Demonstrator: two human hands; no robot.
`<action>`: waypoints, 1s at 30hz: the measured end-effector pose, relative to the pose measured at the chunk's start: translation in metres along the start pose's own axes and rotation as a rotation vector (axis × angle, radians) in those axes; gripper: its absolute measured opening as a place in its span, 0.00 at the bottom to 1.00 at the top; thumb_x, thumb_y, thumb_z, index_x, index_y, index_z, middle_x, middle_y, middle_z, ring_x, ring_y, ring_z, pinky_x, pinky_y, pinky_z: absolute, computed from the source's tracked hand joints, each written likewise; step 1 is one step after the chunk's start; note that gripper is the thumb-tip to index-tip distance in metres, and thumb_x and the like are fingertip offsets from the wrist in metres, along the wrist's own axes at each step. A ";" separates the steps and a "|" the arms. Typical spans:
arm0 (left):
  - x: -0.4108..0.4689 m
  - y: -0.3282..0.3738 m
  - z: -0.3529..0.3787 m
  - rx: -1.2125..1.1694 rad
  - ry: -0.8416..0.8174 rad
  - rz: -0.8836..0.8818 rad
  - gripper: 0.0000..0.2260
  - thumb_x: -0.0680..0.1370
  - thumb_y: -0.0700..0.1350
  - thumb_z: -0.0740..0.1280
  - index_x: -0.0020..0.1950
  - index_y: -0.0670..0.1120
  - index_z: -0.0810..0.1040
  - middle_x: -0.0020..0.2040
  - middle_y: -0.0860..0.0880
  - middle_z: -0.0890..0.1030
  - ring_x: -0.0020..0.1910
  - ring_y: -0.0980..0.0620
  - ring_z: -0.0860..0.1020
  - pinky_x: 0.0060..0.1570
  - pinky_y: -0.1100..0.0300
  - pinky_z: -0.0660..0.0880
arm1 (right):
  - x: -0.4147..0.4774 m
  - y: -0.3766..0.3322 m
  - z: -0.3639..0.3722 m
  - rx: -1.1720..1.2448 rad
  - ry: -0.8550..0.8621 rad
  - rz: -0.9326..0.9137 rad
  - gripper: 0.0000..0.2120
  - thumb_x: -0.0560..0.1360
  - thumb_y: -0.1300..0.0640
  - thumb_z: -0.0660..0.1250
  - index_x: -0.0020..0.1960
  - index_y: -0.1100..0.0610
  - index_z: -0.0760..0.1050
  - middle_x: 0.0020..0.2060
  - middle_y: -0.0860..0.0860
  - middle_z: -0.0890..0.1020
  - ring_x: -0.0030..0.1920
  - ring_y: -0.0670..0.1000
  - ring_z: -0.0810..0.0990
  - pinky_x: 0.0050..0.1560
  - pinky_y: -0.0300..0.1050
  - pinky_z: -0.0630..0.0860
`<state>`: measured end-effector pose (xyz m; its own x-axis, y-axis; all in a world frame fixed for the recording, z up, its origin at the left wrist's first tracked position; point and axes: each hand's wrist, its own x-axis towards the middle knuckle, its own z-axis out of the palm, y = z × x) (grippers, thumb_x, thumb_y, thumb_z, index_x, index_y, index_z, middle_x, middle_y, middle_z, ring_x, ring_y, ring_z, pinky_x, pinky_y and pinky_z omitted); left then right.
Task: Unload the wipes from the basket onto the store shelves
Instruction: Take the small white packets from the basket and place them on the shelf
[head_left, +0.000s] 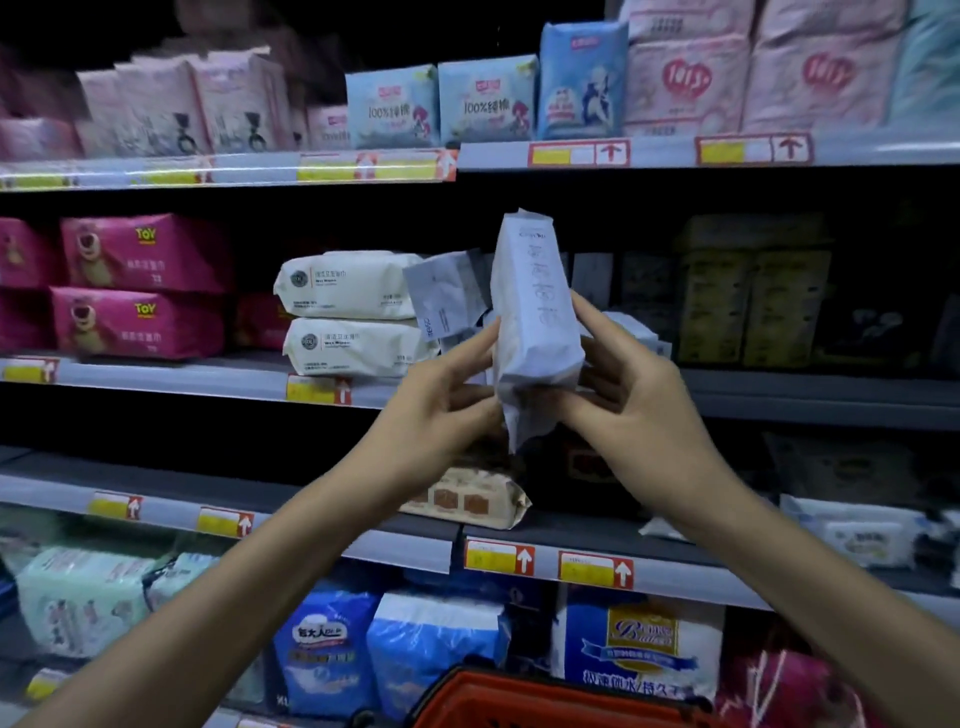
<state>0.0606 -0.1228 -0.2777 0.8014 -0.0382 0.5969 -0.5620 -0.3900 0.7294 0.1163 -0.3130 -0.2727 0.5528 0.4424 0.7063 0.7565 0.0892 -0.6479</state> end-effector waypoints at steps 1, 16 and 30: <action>0.009 -0.001 -0.004 0.040 0.016 0.018 0.29 0.83 0.33 0.66 0.81 0.50 0.67 0.68 0.61 0.81 0.61 0.54 0.83 0.57 0.58 0.81 | 0.011 0.000 0.000 -0.023 0.010 -0.021 0.36 0.78 0.64 0.72 0.81 0.48 0.62 0.68 0.38 0.78 0.66 0.39 0.78 0.60 0.37 0.79; 0.110 0.003 -0.049 0.253 0.318 -0.013 0.16 0.79 0.32 0.64 0.57 0.48 0.87 0.38 0.48 0.85 0.30 0.58 0.81 0.28 0.67 0.72 | 0.157 0.031 0.010 -0.379 0.069 -0.005 0.12 0.80 0.55 0.68 0.63 0.54 0.74 0.50 0.51 0.85 0.50 0.52 0.85 0.51 0.61 0.83; 0.111 -0.035 -0.018 0.743 0.598 -0.247 0.08 0.77 0.43 0.65 0.40 0.46 0.82 0.34 0.48 0.81 0.39 0.40 0.78 0.32 0.55 0.69 | 0.158 0.050 0.035 -0.734 0.184 0.261 0.10 0.75 0.53 0.74 0.49 0.58 0.78 0.45 0.54 0.82 0.47 0.59 0.81 0.42 0.51 0.78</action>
<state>0.1657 -0.0963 -0.2308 0.5282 0.5136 0.6762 0.0430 -0.8115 0.5827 0.2294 -0.2075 -0.2039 0.7440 0.2079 0.6350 0.5965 -0.6349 -0.4910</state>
